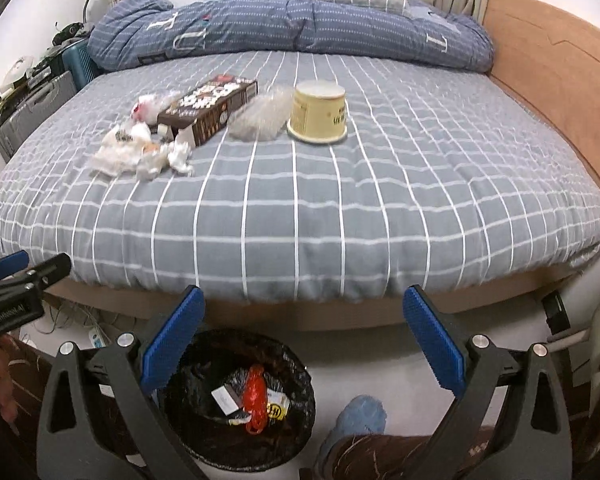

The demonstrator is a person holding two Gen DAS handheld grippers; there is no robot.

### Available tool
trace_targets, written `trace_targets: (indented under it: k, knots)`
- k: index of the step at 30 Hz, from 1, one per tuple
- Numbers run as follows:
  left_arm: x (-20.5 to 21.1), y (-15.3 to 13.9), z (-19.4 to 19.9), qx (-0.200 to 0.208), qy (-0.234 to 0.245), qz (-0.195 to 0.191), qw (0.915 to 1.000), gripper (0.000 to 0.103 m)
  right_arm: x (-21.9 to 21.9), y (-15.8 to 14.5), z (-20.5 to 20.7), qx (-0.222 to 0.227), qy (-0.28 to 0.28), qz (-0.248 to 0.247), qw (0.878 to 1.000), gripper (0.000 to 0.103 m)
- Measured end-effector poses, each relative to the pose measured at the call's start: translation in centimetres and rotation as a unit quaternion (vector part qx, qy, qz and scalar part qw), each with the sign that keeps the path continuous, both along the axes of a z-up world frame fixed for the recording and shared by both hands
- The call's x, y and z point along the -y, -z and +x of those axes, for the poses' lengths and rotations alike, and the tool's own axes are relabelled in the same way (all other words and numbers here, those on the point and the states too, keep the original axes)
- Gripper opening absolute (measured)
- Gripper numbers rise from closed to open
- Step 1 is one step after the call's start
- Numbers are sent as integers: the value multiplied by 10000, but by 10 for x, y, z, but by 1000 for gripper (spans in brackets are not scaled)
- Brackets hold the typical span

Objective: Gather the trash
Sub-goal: 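Move both tools back over the bed toward the remaining trash, then grasp the yellow paper cup with the right tool while the left tool grasps the white plastic bag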

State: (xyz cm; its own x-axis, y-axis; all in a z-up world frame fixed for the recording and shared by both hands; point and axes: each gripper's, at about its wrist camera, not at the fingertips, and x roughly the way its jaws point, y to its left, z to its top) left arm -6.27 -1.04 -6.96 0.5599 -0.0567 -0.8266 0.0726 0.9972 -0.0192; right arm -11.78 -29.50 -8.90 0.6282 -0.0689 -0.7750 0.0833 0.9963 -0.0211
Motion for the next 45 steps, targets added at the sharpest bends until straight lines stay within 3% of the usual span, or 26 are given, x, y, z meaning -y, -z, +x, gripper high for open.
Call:
trace_targets:
  k: [21, 37, 45]
  knots:
    - [-11, -25, 102, 281, -163, 112, 9994, 91, 21, -20, 109, 382, 140, -147, 9991, 95]
    - [-11, 4, 191, 99, -273, 199, 9994, 91, 30, 1, 202, 451, 214, -124, 9987, 95]
    - [-10, 21, 206, 16, -271, 401, 9988, 90, 33, 19, 224, 472, 241, -225, 9983, 95]
